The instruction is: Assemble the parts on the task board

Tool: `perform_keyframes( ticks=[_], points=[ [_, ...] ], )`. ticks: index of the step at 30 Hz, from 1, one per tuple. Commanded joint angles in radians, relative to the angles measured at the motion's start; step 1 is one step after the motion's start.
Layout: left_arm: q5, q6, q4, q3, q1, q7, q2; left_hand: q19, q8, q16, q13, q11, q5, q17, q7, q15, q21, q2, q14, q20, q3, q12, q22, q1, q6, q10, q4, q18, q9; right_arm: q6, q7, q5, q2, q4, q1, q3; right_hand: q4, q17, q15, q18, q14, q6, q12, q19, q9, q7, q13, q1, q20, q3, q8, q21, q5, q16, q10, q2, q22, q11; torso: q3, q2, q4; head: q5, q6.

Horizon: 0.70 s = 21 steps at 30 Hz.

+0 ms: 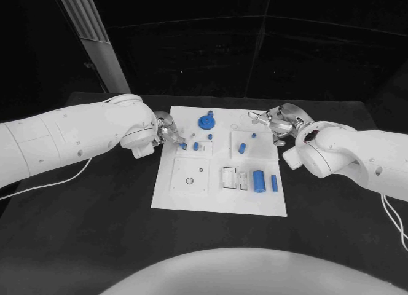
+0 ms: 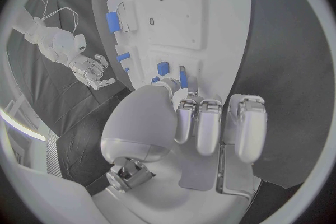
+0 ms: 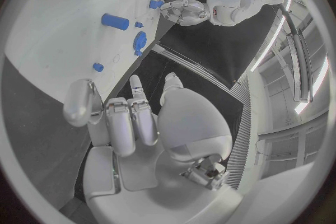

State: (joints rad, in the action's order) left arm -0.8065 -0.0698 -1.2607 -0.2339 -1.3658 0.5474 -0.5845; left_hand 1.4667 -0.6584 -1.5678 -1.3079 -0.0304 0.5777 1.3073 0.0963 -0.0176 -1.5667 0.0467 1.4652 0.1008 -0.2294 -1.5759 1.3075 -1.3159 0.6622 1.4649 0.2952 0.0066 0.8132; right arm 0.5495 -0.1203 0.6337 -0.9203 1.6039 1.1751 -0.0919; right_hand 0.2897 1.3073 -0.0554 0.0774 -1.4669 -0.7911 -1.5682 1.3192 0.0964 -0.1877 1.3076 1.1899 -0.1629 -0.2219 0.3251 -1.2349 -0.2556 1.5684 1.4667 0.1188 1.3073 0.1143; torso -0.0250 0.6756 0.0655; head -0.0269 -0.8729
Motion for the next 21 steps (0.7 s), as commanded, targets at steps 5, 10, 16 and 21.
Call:
perform_keyframes(
  ticks=[5,10,16,21],
  points=[
    [-0.005,-0.004,-0.009,0.0,0.0,-0.017,-0.007,0.104,-0.013,-0.003,-0.263,-0.002,0.03,0.263,-0.004,0.007,-0.004,0.0,0.106,0.006,-0.014,0.005,0.263,-0.022,-0.002,0.106,-0.01,-0.007,-0.004,0.006,0.006,0.003,0.0,0.001,0.001,0.0,0.0,0.263,0.006,0.014,-0.104,0.008,-0.003,-0.003,0.002,0.001,0.263,0.012,0.005,-0.008,0.004,0.003,-0.003,0.002,0.104,0.0,0.089,-0.002,-0.0002,0.0,0.0011,-0.003,0.0],
    [-0.005,0.006,-0.016,0.0,0.0,-0.028,-0.012,0.104,-0.018,-0.003,-0.263,-0.002,0.037,0.263,-0.004,0.006,-0.004,-0.004,0.106,0.005,-0.019,0.005,0.263,-0.034,-0.001,0.106,-0.012,-0.007,-0.004,0.006,0.006,0.003,0.0,-0.001,0.001,0.0,0.001,0.263,0.006,0.015,-0.104,0.009,-0.003,-0.003,0.001,0.001,0.263,0.013,0.005,-0.01,0.006,0.005,-0.004,0.002,0.104,0.001,0.089,-0.002,-0.0002,0.0,0.0008,-0.002,0.0],
    [-0.005,0.029,-0.024,0.0,0.0,-0.048,-0.018,0.104,-0.022,-0.003,-0.263,-0.001,0.042,0.263,-0.005,0.006,-0.004,-0.007,0.106,0.005,-0.025,0.005,0.263,-0.044,0.0,0.106,-0.013,-0.007,-0.004,0.008,0.005,0.003,0.0,-0.003,0.001,0.0,0.001,0.263,0.006,0.015,-0.104,0.009,-0.003,-0.003,0.001,0.001,0.263,0.013,0.005,-0.01,0.006,0.005,-0.004,0.002,0.104,0.001,0.089,-0.002,0.0,0.0,0.0008,-0.002,0.001],
    [-0.005,0.044,-0.028,0.0,0.0,-0.06,-0.022,0.104,-0.023,-0.003,-0.263,-0.001,0.045,0.263,-0.005,0.005,-0.004,-0.008,0.106,0.005,-0.026,0.005,0.263,-0.047,0.0,0.106,-0.013,-0.007,-0.005,0.008,0.005,0.003,0.001,-0.004,0.001,0.0,0.001,0.263,0.006,0.015,-0.104,0.009,-0.003,-0.003,0.001,0.001,0.263,0.013,0.005,-0.01,0.006,0.005,-0.004,0.002,0.104,0.001,0.089,-0.002,-0.0001,0.0,0.0009,-0.001,0.001]
  ],
)
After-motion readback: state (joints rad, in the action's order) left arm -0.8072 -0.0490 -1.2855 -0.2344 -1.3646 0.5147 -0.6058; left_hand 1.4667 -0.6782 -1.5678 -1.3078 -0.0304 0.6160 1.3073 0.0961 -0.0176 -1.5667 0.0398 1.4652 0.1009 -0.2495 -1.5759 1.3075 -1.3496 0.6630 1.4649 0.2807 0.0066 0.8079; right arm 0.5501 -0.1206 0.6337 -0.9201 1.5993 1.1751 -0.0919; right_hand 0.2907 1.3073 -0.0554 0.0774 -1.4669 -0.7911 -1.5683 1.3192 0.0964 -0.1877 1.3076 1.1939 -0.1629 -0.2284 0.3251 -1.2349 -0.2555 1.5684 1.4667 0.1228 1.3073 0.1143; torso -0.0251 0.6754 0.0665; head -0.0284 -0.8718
